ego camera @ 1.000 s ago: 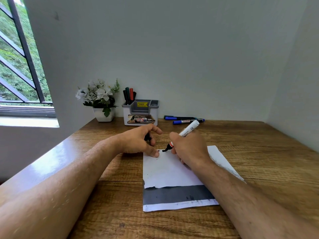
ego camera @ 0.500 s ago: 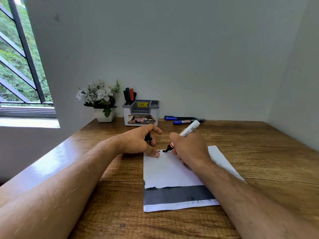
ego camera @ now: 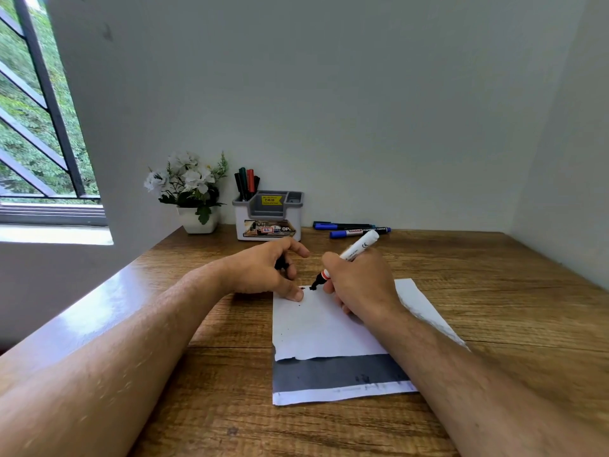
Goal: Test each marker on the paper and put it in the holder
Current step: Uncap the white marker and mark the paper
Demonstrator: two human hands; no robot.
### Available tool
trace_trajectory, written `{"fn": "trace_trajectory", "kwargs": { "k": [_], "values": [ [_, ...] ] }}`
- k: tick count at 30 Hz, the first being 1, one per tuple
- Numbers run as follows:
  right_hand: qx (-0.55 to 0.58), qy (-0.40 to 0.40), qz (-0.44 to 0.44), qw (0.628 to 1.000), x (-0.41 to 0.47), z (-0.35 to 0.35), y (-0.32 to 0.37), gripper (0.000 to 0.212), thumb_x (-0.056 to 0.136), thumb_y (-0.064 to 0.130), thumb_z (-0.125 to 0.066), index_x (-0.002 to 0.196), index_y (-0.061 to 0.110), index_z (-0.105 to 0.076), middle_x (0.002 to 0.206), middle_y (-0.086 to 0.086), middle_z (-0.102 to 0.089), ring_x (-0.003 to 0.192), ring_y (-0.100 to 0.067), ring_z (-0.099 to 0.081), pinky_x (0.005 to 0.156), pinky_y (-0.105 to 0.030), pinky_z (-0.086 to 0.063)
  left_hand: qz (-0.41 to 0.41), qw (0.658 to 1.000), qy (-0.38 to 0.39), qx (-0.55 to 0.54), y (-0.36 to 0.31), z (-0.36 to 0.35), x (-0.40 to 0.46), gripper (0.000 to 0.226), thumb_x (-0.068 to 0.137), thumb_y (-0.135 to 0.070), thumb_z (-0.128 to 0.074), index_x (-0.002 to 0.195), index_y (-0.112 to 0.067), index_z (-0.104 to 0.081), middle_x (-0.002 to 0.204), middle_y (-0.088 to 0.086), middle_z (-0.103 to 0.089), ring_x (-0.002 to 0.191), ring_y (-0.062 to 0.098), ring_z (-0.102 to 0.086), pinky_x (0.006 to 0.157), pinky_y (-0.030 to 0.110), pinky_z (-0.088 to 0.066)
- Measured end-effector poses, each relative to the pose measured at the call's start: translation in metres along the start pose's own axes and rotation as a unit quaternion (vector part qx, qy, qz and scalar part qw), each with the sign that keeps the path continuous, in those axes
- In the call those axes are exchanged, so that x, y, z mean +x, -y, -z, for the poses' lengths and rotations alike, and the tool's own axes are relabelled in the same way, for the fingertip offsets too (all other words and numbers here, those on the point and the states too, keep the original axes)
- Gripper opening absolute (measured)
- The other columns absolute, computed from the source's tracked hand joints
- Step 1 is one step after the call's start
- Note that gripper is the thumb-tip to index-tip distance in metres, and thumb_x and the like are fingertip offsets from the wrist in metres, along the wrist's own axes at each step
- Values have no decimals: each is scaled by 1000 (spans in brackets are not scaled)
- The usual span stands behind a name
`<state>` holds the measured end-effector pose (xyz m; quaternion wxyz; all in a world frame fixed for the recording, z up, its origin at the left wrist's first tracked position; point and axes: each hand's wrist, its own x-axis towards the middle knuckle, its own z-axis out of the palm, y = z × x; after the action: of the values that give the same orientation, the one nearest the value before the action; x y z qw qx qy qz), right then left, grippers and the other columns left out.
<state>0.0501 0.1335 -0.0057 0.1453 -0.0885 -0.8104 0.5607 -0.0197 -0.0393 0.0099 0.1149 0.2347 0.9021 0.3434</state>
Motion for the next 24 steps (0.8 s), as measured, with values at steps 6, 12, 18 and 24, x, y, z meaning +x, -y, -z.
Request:
{"fn": "trace_trajectory", "kwargs": {
  "k": [6,12,18,24],
  "values": [
    [137,-91,75,984,2,11,11,11,83,18,-67,76,10,-65,65,-11,-67,47,-13,-55,39,-21,-39,-11,999,-5,-44,3,4,-5,51,87,-15,-73,128,-37,-50,105,3,-67,96,13,-63,85,27,-44],
    [279,-57,82,955,0,22,22,6,84,9,-75,88,11,-70,59,-4,-62,37,-8,-49,34,-19,-38,-49,978,-91,-179,4,7,-7,49,97,9,-41,131,-25,-53,108,0,-73,89,8,-65,81,27,-50],
    [317,-46,94,943,-1,19,22,16,91,13,-62,85,12,-77,68,-10,-74,44,-17,-60,38,-23,-43,-90,964,-128,-213,2,2,-5,53,93,6,-57,132,-30,-53,119,-7,-72,117,7,-63,110,41,-42],
    [268,-43,75,960,-2,16,20,19,91,20,-63,84,13,-79,69,-8,-77,45,-14,-62,37,-21,-44,-125,950,-166,-234,0,1,-5,52,89,8,-63,128,-26,-58,118,-6,-73,114,12,-66,100,39,-51]
  ]
}}
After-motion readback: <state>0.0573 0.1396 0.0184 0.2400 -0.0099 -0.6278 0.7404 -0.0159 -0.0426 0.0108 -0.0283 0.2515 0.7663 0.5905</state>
